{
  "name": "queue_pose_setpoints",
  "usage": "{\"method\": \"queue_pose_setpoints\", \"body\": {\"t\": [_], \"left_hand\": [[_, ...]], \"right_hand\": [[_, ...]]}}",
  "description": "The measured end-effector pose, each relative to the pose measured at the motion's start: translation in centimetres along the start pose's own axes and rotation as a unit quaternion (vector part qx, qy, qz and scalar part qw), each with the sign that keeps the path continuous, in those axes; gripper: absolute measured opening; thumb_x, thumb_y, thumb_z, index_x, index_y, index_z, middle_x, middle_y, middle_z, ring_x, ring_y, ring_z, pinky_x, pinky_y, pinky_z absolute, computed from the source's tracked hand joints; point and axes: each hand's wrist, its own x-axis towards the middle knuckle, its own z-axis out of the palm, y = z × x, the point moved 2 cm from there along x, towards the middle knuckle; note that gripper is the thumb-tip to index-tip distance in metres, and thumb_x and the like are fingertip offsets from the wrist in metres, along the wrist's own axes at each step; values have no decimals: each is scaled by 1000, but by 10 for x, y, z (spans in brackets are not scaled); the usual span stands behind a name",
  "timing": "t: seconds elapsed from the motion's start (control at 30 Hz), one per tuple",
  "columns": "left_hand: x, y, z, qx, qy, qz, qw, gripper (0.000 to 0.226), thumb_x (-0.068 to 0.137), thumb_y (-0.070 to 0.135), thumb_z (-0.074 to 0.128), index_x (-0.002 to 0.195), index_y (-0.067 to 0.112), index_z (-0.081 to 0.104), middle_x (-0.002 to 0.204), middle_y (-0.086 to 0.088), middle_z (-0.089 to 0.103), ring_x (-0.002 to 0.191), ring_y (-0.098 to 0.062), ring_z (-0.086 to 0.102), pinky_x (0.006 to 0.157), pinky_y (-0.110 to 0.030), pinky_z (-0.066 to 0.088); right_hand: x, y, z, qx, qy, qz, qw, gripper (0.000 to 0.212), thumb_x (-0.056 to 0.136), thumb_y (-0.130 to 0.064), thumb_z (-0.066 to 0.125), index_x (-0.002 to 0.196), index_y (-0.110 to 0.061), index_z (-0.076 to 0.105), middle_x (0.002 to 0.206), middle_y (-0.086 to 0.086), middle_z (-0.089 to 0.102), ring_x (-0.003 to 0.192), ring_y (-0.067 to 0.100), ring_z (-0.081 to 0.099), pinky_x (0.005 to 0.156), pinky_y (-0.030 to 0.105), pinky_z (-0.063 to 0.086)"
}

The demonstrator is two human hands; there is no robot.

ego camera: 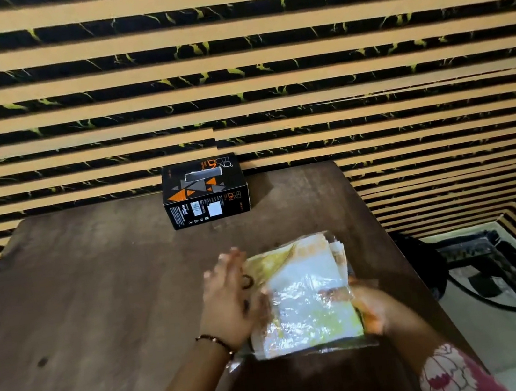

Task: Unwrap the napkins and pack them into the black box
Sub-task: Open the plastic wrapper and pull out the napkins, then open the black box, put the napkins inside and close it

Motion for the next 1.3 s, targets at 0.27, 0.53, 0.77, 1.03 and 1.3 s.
{"method": "queue_pose_setpoints", "body": {"t": [0.27, 0.53, 0.77, 1.03, 1.3], "left_hand": [[-17, 12, 58, 95, -181, -10, 979, 110, 53, 81, -24, 145, 22, -15, 154, 7, -19, 142, -14, -19, 114, -50, -12], [-22, -7, 65, 60, -148, -54, 986, 105, 56, 83, -20, 145, 27, -13, 154, 11, -16, 144, -11, -10, 116, -46, -9], [-40, -20, 61, 143, -170, -59, 973, 79, 85, 69, 4, 141, 20, 31, 148, 3, 37, 137, -16, 30, 110, -35, -10], [-39, -35, 61, 161, -124, -76, 976, 105, 58, 80, -20, 147, 28, 2, 156, 9, -5, 138, -11, -19, 104, -39, -28], [-41, -31, 63, 168, -136, -120, 969, 107, 54, 80, -25, 146, 29, -7, 157, 8, -13, 144, -14, -13, 114, -50, -7]], "right_hand": [[2, 11, 32, -75, 56, -52, 994, 25, 84, 4, 57, 104, -11, 60, 91, 9, 73, 80, 25, 71, 64, 33, 58], [-10, -1, 37, -216, 127, -109, 962, 30, 87, 0, 54, 111, -17, 60, 105, 7, 71, 93, 24, 69, 83, 42, 56], [-33, -10, 10, -135, 140, -118, 974, 22, 86, 3, 56, 104, -9, 60, 89, 6, 71, 76, 21, 71, 60, 31, 58], [-46, -11, -33, 139, 139, -71, 978, 14, 87, -12, 56, 100, -5, 58, 82, 18, 70, 70, 33, 68, 47, 36, 57], [-14, 25, -55, 369, 187, -132, 901, 45, 90, -22, 53, 131, -4, 46, 111, 16, 62, 84, 34, 67, 54, 43, 60]]}}
